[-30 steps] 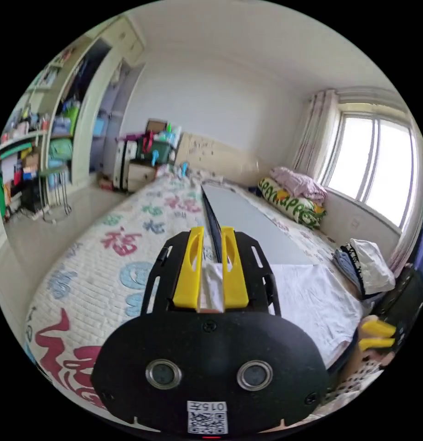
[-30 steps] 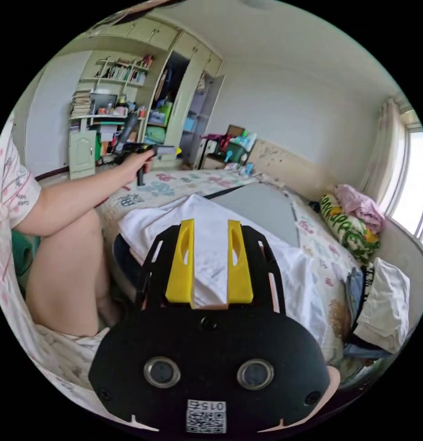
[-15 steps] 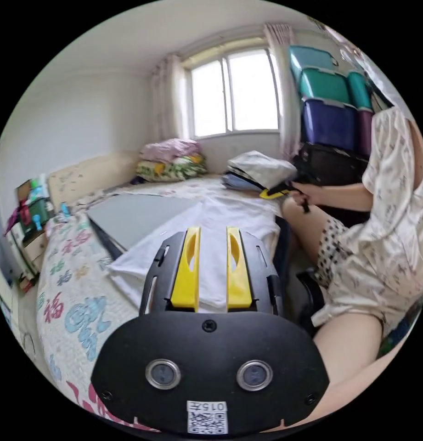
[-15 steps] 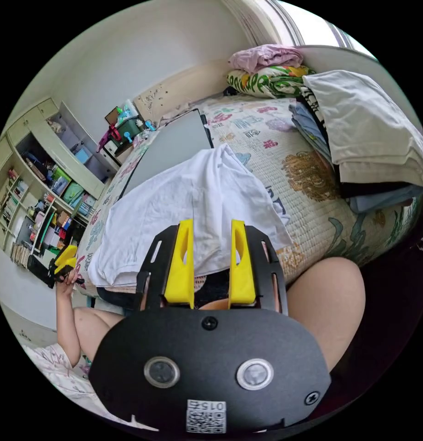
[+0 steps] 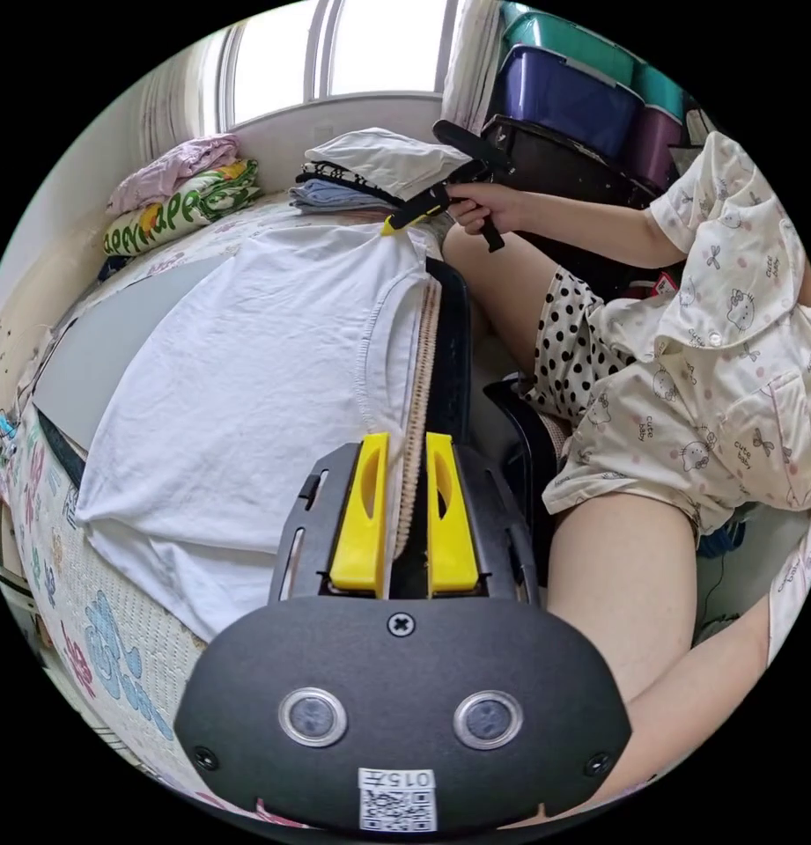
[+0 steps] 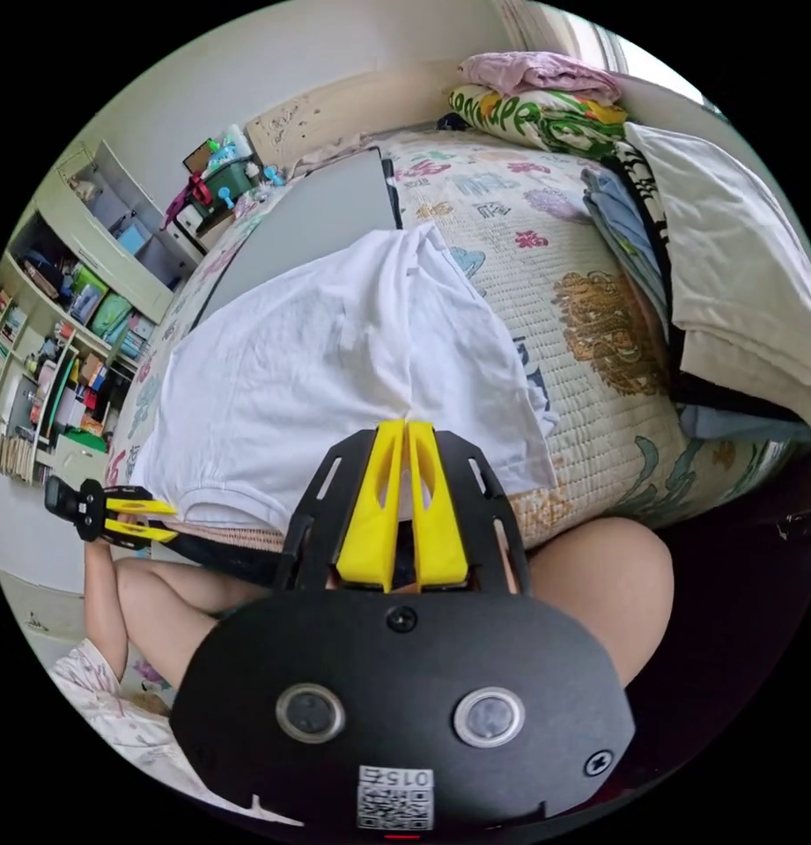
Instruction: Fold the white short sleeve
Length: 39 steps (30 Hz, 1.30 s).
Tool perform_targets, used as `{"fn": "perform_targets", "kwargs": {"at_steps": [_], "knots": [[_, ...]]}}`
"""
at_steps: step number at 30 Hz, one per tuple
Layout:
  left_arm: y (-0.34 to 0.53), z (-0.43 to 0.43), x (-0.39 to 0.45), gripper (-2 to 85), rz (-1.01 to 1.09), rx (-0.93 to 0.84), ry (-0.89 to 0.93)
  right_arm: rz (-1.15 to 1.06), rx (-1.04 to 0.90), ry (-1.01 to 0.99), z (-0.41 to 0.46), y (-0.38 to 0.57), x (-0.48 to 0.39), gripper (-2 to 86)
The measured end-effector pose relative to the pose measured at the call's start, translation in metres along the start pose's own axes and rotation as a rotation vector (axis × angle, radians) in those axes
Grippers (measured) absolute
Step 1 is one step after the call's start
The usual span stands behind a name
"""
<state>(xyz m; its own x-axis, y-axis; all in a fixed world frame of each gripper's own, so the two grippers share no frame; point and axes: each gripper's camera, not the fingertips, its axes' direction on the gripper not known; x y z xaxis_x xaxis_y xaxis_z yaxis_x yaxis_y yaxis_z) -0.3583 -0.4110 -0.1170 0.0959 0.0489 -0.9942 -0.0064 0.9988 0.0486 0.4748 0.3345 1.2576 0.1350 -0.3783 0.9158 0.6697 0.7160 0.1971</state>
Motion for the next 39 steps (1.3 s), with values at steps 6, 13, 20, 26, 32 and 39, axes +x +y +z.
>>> {"fn": "perform_targets", "kwargs": {"at_steps": [6, 13, 20, 26, 32, 39], "knots": [[-0.009, -0.045, -0.028, 6.9, -0.047, 0.009, 0.023, -0.094, -0.001, 0.030, -0.110, 0.025, -0.048, 5.4], [-0.068, -0.099, -0.043, 7.5, -0.252, 0.185, -0.127, -0.038, 0.111, -0.186, -0.257, -0.009, -0.007, 7.2], [-0.188, -0.070, -0.022, 7.9, -0.330, 0.356, -0.094, 0.007, 0.164, -0.432, -0.322, -0.116, 0.002, 8.7], [-0.269, -0.043, -0.034, 8.8, -0.318, 0.257, -0.149, 0.095, 0.076, -0.550, -0.327, -0.191, 0.001, 8.7], [-0.282, -0.053, -0.052, 8.9, -0.348, 0.173, -0.183, 0.166, 0.041, -0.630, -0.353, -0.217, -0.005, 4.9], [-0.289, -0.089, -0.051, 8.9, -0.323, 0.136, -0.222, 0.332, 0.149, -0.679, -0.407, -0.188, 0.022, 0.2]]}}
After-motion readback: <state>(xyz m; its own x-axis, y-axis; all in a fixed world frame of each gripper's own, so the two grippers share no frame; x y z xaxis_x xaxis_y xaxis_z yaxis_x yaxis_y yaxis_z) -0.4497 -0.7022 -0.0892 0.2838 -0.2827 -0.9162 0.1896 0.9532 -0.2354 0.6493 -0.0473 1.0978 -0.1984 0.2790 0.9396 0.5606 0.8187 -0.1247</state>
